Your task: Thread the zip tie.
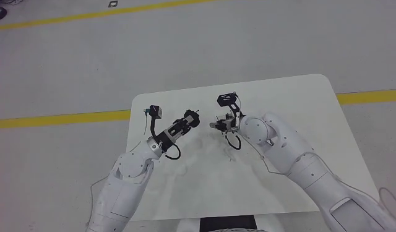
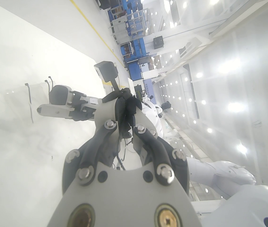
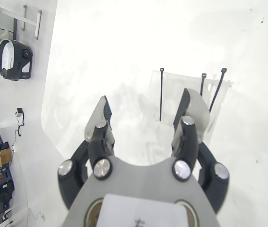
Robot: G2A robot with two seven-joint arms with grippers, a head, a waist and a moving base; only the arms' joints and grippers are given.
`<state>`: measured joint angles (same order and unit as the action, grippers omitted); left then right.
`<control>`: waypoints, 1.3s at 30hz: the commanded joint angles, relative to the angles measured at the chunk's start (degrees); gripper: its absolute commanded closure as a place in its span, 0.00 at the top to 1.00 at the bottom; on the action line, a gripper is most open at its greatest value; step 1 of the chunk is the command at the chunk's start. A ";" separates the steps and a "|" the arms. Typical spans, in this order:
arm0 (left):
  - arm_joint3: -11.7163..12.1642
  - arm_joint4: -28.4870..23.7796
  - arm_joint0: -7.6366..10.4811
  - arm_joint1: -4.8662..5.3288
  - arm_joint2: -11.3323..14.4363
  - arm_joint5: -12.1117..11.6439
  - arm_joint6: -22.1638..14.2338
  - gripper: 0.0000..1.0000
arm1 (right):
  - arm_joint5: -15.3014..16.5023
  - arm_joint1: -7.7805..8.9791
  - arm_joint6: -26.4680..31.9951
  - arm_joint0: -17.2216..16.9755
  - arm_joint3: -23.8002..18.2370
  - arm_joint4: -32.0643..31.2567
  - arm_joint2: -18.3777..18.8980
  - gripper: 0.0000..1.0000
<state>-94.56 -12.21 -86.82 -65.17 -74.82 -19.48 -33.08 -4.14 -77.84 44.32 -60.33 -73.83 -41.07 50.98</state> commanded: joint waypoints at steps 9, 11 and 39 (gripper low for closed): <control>0.00 0.00 0.00 0.00 0.00 0.00 0.00 0.00 | -0.86 0.01 0.51 -0.18 0.31 -1.00 0.10 0.27; 0.00 0.00 0.00 0.00 0.00 0.00 0.00 0.00 | -1.03 -0.03 0.51 -0.10 0.49 -1.42 -0.06 0.26; 0.00 0.00 0.00 0.00 0.00 0.00 0.00 0.00 | 0.12 -2.43 -1.55 4.59 9.86 -1.59 -3.82 0.14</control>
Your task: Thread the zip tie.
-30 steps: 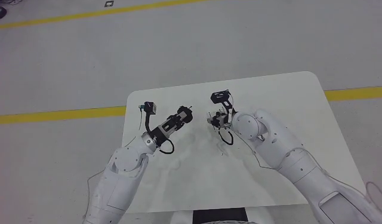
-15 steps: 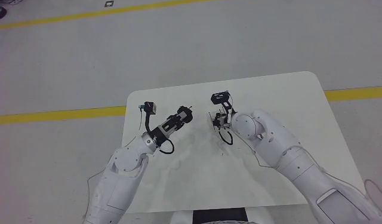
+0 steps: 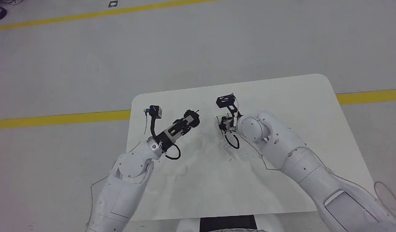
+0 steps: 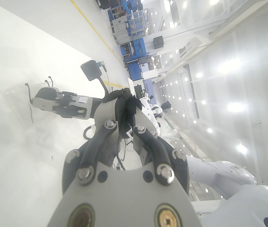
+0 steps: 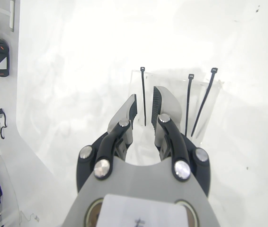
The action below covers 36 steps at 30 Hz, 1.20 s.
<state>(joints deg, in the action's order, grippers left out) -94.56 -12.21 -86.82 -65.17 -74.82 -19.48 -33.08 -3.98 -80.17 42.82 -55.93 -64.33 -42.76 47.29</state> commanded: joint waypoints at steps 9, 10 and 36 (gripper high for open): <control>0.00 0.00 0.00 0.00 0.00 0.00 0.00 0.00 | 0.63 -1.05 -0.58 1.55 3.55 1.21 -1.02 0.12; 0.00 0.00 0.00 0.00 0.00 0.00 0.00 0.00 | 0.75 -1.16 -0.69 1.68 3.93 1.33 -1.11 0.12; 0.00 0.00 0.00 0.00 0.00 0.00 0.00 0.00 | 2.30 -2.94 -1.01 3.68 8.55 3.24 -1.97 0.00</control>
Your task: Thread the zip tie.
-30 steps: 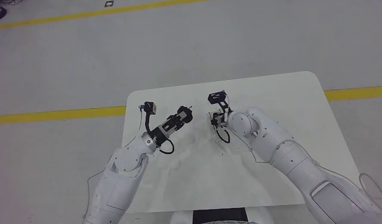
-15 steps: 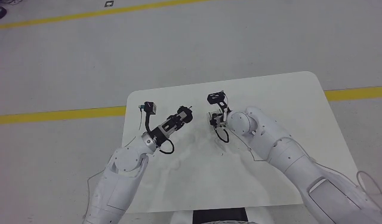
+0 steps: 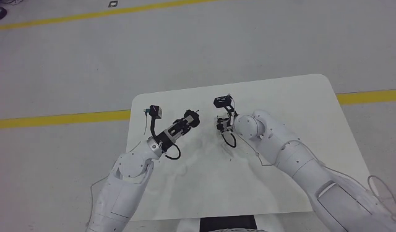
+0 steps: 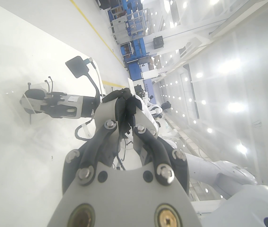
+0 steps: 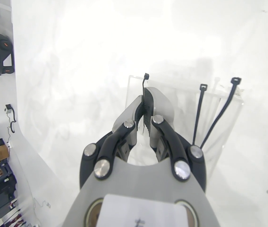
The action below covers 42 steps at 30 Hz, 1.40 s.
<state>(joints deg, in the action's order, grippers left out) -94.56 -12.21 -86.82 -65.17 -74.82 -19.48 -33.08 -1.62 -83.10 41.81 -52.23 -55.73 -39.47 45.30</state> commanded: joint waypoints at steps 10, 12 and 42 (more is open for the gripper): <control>0.00 0.00 0.00 0.00 0.00 0.00 0.00 0.00 | -0.52 1.39 0.11 -2.76 -4.96 -0.78 3.70 0.00; 0.00 0.00 0.00 0.00 0.00 0.00 0.00 0.00 | -0.23 2.07 0.51 -3.94 -7.37 -1.07 5.32 0.00; 0.04 0.07 -0.04 -0.04 0.22 0.19 0.61 0.00 | 16.64 6.68 -2.85 -16.17 -25.05 3.09 17.63 0.00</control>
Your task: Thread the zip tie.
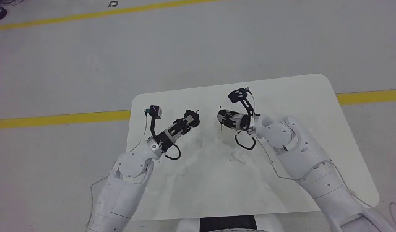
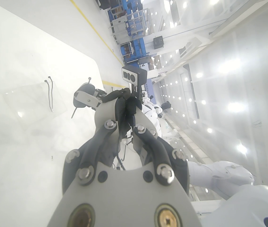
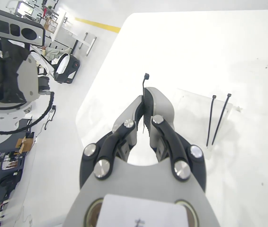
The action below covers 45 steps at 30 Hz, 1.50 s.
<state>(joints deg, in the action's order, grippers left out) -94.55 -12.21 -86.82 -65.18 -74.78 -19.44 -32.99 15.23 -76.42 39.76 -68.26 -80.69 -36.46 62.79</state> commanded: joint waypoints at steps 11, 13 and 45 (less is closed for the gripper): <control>0.60 6.19 -2.28 -0.22 2.04 -0.04 3.20 0.00 | 4.25 1.49 -15.12 -4.56 -8.53 -0.04 2.50 0.00; 0.63 6.62 -2.46 -0.28 2.12 -0.04 3.13 0.00 | 4.25 1.89 -16.66 -4.77 -9.24 -0.55 1.73 0.00; 0.19 7.04 -4.76 -0.55 2.43 -0.04 4.61 0.00 | 4.25 6.53 -49.63 -9.91 -11.26 -11.00 -9.40 0.00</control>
<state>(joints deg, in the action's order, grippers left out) -94.25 -5.10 -91.28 -65.72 -72.22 -19.48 -28.70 19.48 -70.35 -6.44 -78.14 -92.44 -46.12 54.02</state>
